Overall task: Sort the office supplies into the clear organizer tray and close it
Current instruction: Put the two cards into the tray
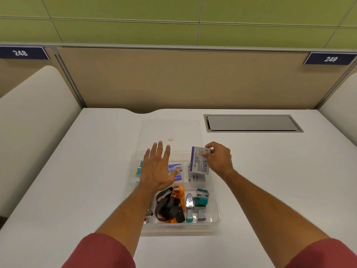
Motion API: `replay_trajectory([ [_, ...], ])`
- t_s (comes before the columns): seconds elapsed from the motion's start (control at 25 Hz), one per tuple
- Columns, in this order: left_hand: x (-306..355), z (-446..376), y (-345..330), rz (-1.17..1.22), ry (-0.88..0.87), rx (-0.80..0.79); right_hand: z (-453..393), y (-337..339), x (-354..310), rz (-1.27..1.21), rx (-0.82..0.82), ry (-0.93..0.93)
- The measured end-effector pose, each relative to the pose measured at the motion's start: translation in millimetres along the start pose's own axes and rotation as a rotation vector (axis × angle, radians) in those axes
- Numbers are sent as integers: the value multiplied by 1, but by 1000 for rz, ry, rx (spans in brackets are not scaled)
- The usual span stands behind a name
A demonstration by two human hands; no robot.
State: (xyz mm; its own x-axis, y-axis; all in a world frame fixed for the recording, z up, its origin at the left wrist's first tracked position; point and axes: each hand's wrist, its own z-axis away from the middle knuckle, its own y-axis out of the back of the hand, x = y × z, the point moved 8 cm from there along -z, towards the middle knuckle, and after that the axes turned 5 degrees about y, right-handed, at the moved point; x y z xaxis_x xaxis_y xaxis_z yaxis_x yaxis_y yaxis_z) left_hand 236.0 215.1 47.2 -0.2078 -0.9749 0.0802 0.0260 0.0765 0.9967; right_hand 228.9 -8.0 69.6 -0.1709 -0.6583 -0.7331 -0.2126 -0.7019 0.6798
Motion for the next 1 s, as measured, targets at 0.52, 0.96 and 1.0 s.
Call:
replay_trajectory([
  [0.52, -35, 5, -11, -2, 36, -31, -12, -55, 10, 301, -181, -31],
  [0.96, -29, 5, -7, -3, 17, -39, 7, -58, 0, 280, -270, -18],
  [1.0, -29, 6, -6, -5, 13, -39, 10, -56, -3, 284, -260, -1],
])
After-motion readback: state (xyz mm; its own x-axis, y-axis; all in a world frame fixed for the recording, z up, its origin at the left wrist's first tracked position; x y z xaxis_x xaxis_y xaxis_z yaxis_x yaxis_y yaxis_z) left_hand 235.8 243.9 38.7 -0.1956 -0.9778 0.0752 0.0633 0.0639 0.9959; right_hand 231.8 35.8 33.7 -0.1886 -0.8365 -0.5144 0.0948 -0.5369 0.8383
